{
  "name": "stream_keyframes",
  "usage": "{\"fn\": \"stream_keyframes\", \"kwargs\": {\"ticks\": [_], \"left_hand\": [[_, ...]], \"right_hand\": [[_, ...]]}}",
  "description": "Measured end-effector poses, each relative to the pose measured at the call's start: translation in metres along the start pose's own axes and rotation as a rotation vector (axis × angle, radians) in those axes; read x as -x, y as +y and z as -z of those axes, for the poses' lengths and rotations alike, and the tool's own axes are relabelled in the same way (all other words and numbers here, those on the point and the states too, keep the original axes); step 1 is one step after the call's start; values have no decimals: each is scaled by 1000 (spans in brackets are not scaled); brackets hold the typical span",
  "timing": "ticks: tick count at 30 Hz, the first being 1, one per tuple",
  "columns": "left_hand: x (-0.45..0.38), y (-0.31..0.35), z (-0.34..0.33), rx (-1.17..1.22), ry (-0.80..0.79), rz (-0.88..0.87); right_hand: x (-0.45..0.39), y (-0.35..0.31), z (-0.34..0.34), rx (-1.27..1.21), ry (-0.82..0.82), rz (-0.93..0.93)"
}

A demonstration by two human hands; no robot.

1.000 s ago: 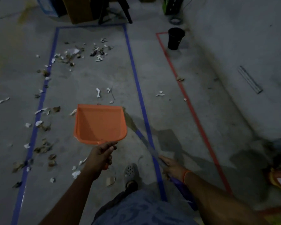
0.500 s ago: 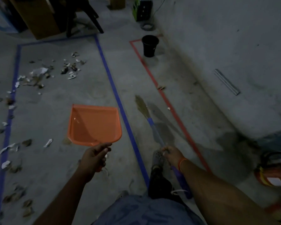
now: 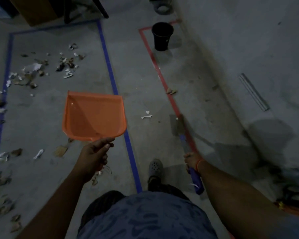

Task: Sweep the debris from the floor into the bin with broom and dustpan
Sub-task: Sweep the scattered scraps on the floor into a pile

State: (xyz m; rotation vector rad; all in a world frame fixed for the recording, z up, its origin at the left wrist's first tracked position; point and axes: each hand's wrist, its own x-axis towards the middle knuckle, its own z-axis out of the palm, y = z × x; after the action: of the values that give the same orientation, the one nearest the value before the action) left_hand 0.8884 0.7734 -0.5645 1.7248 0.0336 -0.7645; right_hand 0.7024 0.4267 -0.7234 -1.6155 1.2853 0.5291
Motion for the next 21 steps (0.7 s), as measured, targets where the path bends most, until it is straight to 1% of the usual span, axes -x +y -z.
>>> {"fn": "stream_keyframes", "kwargs": {"ticks": [2, 4, 8, 11, 13, 15, 17, 21], "left_hand": [[-9, 9, -8, 32, 10, -5], [-21, 19, -13, 24, 24, -2], [-46, 32, -17, -22, 21, -2], [-63, 40, -22, -12, 6, -18], [-75, 45, -28, -1, 0, -21], [-88, 48, -33, 19, -9, 2], [-101, 53, -39, 34, -31, 19], [-130, 68, -50, 23, -78, 1]], "right_hand": [[-7, -7, 4, 170, -89, 53], [-6, -17, 3, 283, -163, 118], [-3, -41, -1, 296, -312, 192], [-4, -51, 3, 271, -333, 261], [-6, -56, 12, 225, -322, 288], [-12, -62, 24, 200, -275, 325], [-21, -74, 38, 178, -186, 356], [-51, -107, 66, 135, 14, 355]]}}
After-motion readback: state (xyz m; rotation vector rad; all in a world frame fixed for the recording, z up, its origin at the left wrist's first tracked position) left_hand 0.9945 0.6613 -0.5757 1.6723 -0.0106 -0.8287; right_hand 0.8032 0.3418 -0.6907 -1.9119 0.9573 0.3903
